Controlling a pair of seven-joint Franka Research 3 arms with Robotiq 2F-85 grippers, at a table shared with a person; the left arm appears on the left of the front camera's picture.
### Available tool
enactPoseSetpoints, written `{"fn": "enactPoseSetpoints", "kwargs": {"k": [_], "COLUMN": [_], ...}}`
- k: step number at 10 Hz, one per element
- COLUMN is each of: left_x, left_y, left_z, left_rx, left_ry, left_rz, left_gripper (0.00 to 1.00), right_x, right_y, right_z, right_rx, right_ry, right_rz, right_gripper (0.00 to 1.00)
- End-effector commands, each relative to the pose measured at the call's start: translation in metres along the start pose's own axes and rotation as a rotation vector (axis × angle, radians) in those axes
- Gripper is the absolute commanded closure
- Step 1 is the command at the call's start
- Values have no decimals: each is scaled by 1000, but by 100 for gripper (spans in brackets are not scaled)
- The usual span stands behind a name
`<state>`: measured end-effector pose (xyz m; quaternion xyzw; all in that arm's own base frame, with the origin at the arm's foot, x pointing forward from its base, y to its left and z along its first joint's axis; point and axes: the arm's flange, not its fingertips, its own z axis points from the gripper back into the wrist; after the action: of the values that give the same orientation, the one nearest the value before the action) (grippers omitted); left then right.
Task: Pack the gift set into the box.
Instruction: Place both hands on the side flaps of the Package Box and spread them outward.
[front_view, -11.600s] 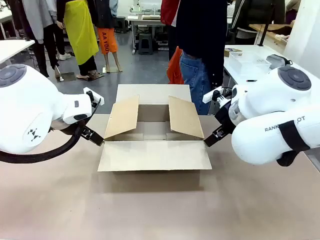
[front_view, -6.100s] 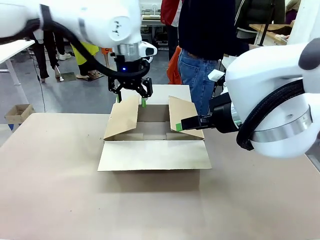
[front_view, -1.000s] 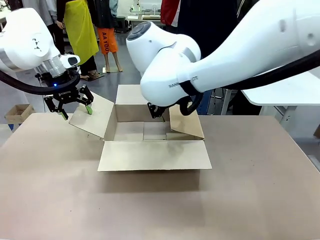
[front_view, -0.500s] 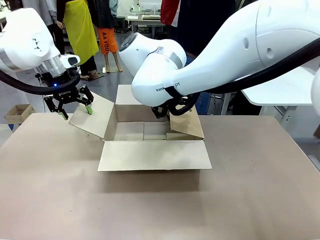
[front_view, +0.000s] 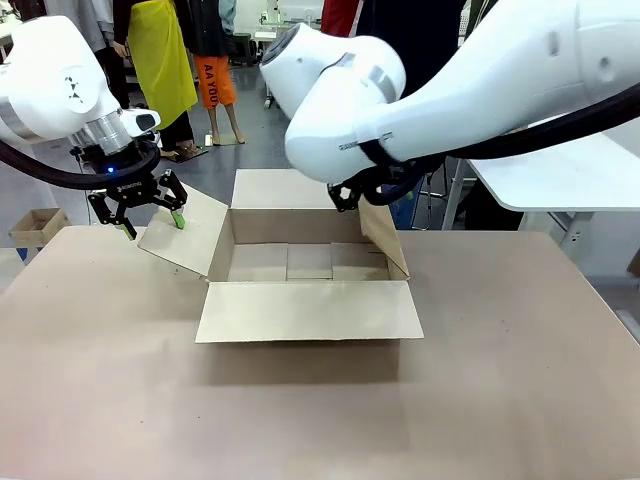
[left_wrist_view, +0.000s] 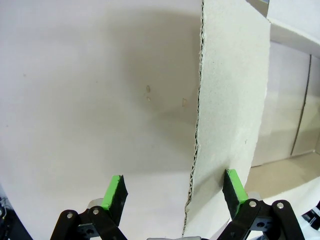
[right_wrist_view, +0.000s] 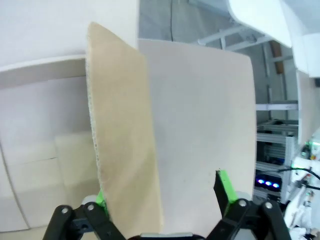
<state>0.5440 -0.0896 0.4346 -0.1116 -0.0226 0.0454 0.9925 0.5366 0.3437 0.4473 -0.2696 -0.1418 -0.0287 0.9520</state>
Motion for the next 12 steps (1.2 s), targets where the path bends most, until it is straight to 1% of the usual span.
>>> {"fn": "enactPoseSetpoints", "kwargs": {"k": [1, 2, 5, 6, 7, 8, 12], "left_x": [-1, -1, -1, -1, -1, -1, -1], "left_y": [0, 0, 0, 0, 0, 0, 0], "left_z": [3, 3, 3, 3, 3, 3, 3], "left_rx": [13, 13, 13, 13, 13, 13, 13], "left_ry": [-3, -3, -3, -3, -3, -3, -3], "left_rz": [9, 9, 9, 9, 9, 9, 9], "left_gripper": [0, 0, 0, 0, 0, 0, 0], "right_x": [-12, -7, 0, 0, -1, 10, 10], "right_y": [-35, -52, -84, -96, -100, -82, -82], "right_z": [-13, -20, -57, -74, -90, -60, -60], "right_rx": [20, 17, 66, 120, 159, 44, 44], "right_ry": [9, 33, 123, 146, 167, 132, 132], "right_rz": [-55, -83, -117, -142, -144, -136, -136], "right_gripper": [0, 0, 0, 0, 0, 0, 0]}}
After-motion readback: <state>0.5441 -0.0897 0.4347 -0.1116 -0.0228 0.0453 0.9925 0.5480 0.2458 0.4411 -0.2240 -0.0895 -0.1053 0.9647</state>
